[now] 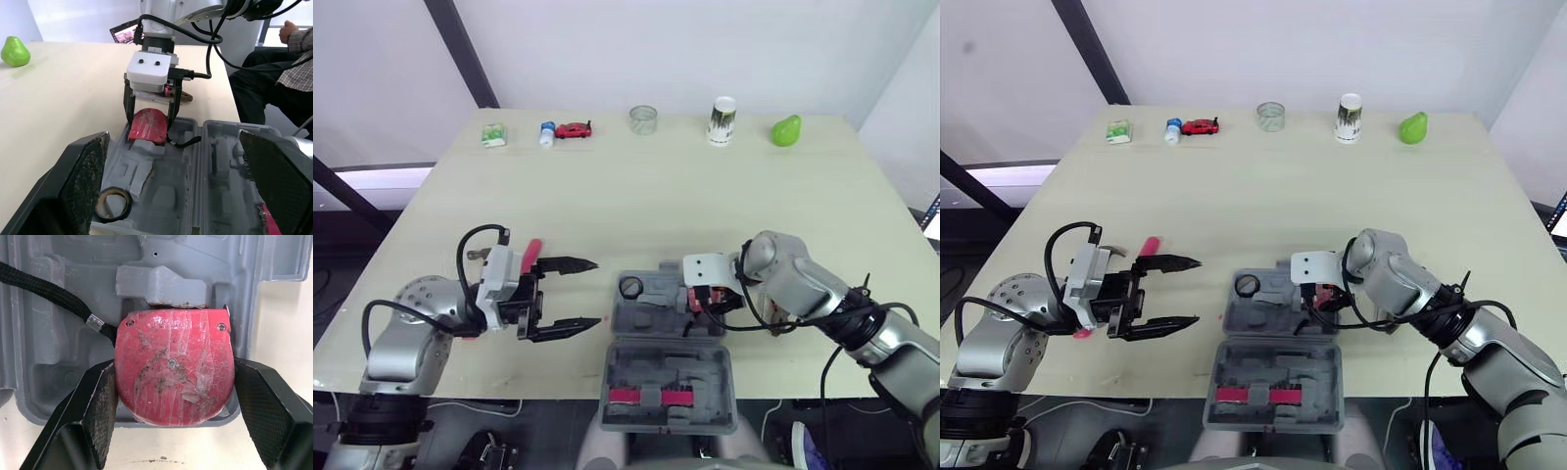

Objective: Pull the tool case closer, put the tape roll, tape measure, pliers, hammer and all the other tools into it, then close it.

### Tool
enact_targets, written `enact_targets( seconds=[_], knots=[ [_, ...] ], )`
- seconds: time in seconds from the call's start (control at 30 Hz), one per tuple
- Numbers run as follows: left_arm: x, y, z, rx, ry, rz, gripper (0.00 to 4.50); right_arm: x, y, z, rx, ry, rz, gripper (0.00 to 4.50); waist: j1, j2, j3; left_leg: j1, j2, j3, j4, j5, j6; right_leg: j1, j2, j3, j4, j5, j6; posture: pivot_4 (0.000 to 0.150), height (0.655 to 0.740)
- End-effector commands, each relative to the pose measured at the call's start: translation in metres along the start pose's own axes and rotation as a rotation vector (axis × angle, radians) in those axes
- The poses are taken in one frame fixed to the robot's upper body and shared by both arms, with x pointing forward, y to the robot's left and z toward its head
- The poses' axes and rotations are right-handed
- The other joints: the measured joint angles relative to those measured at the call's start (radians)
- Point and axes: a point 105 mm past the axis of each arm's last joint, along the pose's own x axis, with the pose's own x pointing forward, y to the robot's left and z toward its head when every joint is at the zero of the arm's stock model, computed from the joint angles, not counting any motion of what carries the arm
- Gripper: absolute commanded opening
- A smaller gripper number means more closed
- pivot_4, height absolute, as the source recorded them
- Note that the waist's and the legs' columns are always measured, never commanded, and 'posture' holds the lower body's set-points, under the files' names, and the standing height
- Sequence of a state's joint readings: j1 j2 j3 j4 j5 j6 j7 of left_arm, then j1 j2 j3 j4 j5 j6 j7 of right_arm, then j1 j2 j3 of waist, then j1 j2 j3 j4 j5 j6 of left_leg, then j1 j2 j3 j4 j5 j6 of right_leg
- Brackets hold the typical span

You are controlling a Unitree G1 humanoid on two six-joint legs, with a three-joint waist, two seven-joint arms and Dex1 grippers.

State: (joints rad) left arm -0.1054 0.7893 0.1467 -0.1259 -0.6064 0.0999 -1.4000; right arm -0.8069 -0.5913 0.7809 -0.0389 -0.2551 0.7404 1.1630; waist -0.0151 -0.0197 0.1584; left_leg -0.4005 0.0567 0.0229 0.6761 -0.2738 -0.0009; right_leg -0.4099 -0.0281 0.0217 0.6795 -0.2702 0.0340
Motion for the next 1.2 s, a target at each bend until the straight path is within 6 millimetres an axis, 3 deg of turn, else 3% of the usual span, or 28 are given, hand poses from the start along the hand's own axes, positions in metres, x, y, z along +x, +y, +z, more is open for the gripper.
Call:
enact_targets(
  seconds=[0.03, 0.13, 0.2, 0.23, 0.67, 0.8, 0.93, 1.03, 1.17, 1.2],
  knots=[
    [0.001, 0.0, 0.005, 0.032, -0.009, -0.002, 4.5, -0.004, -0.004, 0.003, -0.01, 0.006, -0.028, 3.02, 0.0, 0.0, 0.0, 0.0, 0.0, 0.0, 0.0, 0.0, 0.0, 0.0, 0.0, 0.0, 0.0, 0.0, 0.0, 0.15, 0.74],
    [0.001, 0.0, 0.004, 0.032, -0.01, -0.006, 4.5, -0.005, -0.004, 0.002, -0.014, 0.009, -0.031, 3.02, 0.0, 0.0, 0.0, 0.0, 0.0, 0.0, 0.0, 0.0, 0.0, 0.0, 0.0, 0.0, 0.0, 0.0, 0.0, 0.15, 0.74],
    [0.004, -0.001, 0.004, 0.031, -0.012, -0.011, 4.5, -0.007, -0.007, 0.001, -0.012, 0.01, -0.055, 4.03, 0.001, 0.0, 0.0, 0.0, 0.0, 0.0, 0.0, 0.0, 0.0, 0.0, 0.0, 0.0, 0.0, 0.0, 0.0, 0.15, 0.74],
    [0.005, -0.001, 0.004, 0.031, -0.013, -0.015, 4.5, -0.009, -0.009, 0.0, -0.011, 0.011, -0.07, 4.26, 0.001, 0.0, 0.0, 0.0, 0.0, 0.0, 0.0, 0.0, 0.0, 0.0, 0.0, 0.0, 0.0, 0.0, 0.0, 0.15, 0.74],
    [0.011, -0.001, 0.007, 0.033, -0.049, -0.023, 4.5, -0.038, -0.007, 0.005, -0.004, -0.083, -0.089, 4.26, 0.001, 0.0, 0.0, 0.0, 0.0, 0.0, 0.0, 0.0, 0.0, 0.0, 0.0, 0.0, 0.0, 0.0, 0.0, 0.15, 0.74],
    [0.011, 0.001, 0.009, 0.038, -0.068, -0.013, 4.5, -0.048, -0.015, -0.009, 0.032, -0.11, -0.134, 4.26, 0.002, 0.0, 0.0, 0.0, 0.0, 0.0, 0.0, 0.0, 0.0, 0.0, 0.0, 0.0, 0.0, 0.0, 0.0, 0.15, 0.74],
    [0.01, 0.001, 0.009, 0.04, -0.063, -0.012, 4.5, -0.058, -0.015, -0.013, 0.122, -0.244, -0.16, 4.26, 0.002, 0.0, 0.0, -0.001, 0.0, 0.0, 0.0, 0.0, 0.0, 0.0, 0.0, 0.0, -0.001, 0.0, 0.0, 0.15, 0.74],
    [0.009, 0.001, 0.009, 0.04, -0.061, -0.011, 4.5, -0.06, -0.014, -0.015, 0.172, -0.317, -0.177, 3.39, 0.002, 0.0, 0.0, 0.0, 0.0, 0.0, 0.0, 0.0, 0.0, 0.0, 0.0, 0.0, -0.001, 0.0, 0.0, 0.15, 0.74],
    [0.01, 0.003, 0.01, 0.04, -0.062, -0.008, 4.5, -0.059, -0.004, -0.009, 0.198, -0.499, -0.184, 1.56, 0.001, 0.0, 0.0, 0.0, 0.0, 0.0, 0.0, 0.0, 0.0, 0.0, 0.0, 0.0, -0.001, 0.0, 0.0, 0.15, 0.74],
    [0.011, 0.003, 0.01, 0.04, -0.063, -0.009, 4.5, -0.057, -0.003, -0.008, 0.208, -0.536, -0.194, 1.56, 0.001, 0.0, 0.0, 0.0, 0.0, 0.0, 0.0, 0.0, 0.0, 0.0, 0.0, 0.0, -0.001, 0.0, 0.0, 0.15, 0.74]
  ],
)
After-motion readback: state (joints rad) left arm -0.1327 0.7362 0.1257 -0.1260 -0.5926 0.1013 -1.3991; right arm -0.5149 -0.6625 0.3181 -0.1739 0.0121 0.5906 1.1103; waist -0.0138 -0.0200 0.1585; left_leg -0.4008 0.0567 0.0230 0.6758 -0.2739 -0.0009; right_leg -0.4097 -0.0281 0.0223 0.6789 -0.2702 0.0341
